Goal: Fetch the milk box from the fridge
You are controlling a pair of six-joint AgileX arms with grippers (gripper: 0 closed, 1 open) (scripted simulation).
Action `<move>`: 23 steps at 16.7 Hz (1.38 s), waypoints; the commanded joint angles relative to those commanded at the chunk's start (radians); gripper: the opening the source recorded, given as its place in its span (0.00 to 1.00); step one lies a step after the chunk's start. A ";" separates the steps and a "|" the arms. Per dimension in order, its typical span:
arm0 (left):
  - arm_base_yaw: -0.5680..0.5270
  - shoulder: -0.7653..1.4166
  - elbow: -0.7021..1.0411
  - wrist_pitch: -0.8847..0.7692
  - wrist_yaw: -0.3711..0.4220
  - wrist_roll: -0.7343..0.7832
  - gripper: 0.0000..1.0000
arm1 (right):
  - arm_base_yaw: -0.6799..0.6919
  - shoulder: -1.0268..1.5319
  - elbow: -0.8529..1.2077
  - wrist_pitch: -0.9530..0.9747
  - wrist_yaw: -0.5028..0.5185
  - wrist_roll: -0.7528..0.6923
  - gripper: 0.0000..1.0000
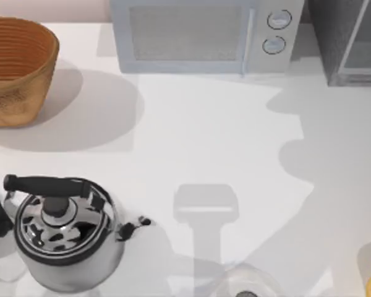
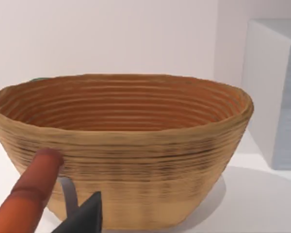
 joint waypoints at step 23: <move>0.000 0.000 0.000 0.000 0.000 0.000 1.00 | 0.048 -0.718 -0.578 -0.179 0.026 -0.004 0.00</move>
